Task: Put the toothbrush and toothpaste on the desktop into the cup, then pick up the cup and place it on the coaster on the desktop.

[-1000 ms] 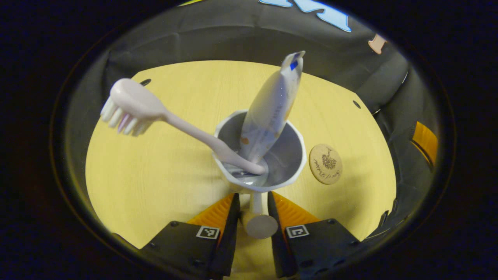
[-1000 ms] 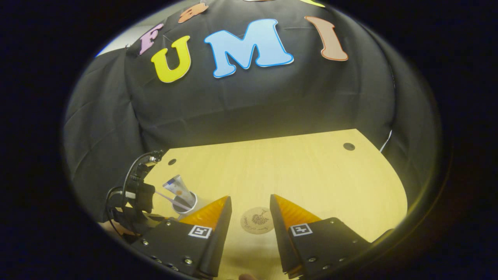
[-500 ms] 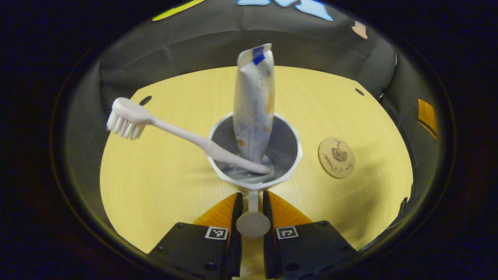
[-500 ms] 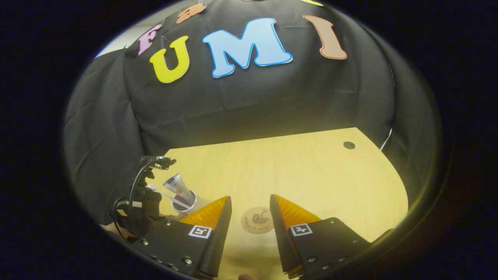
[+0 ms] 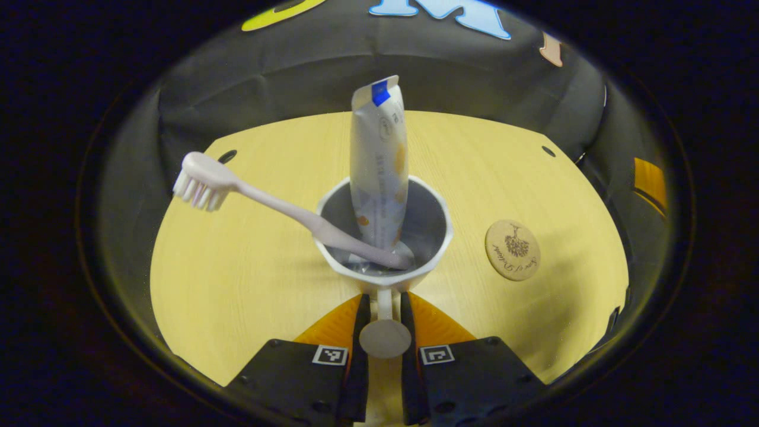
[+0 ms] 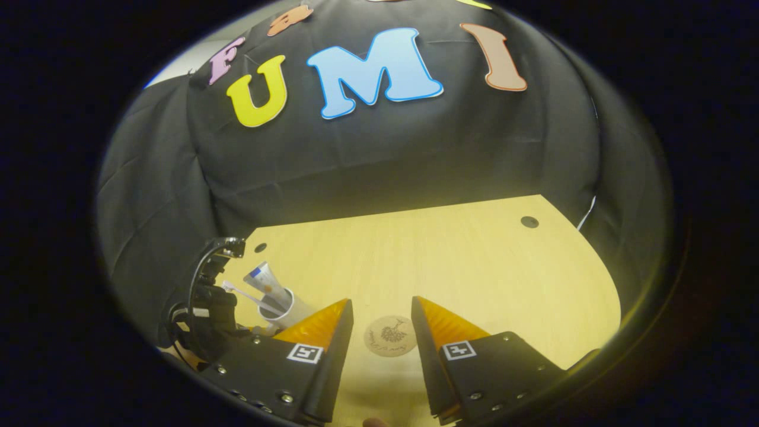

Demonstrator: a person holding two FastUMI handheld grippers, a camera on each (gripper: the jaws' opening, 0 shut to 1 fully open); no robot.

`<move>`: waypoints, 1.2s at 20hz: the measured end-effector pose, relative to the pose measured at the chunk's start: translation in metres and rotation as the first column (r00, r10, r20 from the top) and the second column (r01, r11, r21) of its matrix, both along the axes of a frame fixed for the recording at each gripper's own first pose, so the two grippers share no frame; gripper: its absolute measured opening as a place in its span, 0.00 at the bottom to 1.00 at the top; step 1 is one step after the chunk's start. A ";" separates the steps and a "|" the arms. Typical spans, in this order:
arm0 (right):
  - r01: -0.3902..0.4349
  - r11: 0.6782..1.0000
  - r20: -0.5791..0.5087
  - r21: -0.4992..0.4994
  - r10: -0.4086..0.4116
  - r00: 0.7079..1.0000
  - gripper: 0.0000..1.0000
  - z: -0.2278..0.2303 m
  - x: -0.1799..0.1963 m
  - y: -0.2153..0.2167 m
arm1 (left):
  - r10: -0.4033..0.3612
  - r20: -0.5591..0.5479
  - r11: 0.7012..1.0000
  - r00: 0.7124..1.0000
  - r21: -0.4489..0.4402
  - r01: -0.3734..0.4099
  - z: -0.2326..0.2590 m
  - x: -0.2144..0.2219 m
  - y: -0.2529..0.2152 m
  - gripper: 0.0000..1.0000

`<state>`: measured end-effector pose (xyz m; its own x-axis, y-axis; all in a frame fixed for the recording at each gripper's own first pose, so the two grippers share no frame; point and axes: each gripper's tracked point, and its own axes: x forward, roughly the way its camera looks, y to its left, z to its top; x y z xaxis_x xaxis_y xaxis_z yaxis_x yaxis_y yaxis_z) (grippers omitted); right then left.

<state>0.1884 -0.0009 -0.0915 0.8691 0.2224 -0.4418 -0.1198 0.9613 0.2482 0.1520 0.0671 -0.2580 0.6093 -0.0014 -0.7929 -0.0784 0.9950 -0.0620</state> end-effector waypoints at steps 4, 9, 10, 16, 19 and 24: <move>0.001 1.000 -0.002 0.003 -0.001 1.000 0.58 0.000 0.000 -0.001 | -0.012 0.024 0.999 1.000 0.042 0.011 0.007 0.003 0.002 0.30; 0.010 1.000 0.004 0.010 -0.010 1.000 0.55 0.002 0.001 -0.005 | -0.060 0.055 0.997 0.997 0.053 0.057 0.024 0.010 -0.013 0.35; 0.013 1.000 0.005 0.009 -0.013 1.000 0.55 0.003 0.000 -0.007 | -0.064 0.050 0.997 0.997 0.044 0.062 0.024 0.012 -0.019 0.29; 0.028 1.000 0.002 -0.001 -0.028 1.000 0.58 0.001 -0.002 -0.017 | -0.065 0.094 0.998 0.993 0.025 0.063 0.024 0.020 -0.033 0.23; 0.029 1.000 -0.001 0.002 -0.029 1.000 0.55 0.001 -0.001 -0.018 | -0.081 0.133 0.996 0.988 0.044 0.075 0.035 0.026 -0.038 0.23; 0.022 1.000 -0.007 -0.007 -0.022 1.000 0.55 -0.002 -0.004 -0.017 | -0.083 0.158 0.996 0.984 0.031 0.079 0.034 0.031 -0.048 0.23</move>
<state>0.1846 -0.0175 -0.0937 0.8704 0.2003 -0.4498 -0.0969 0.9653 0.2423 0.1833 0.0189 -0.2244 0.7263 -0.0377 -0.6864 0.0118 0.9990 -0.0424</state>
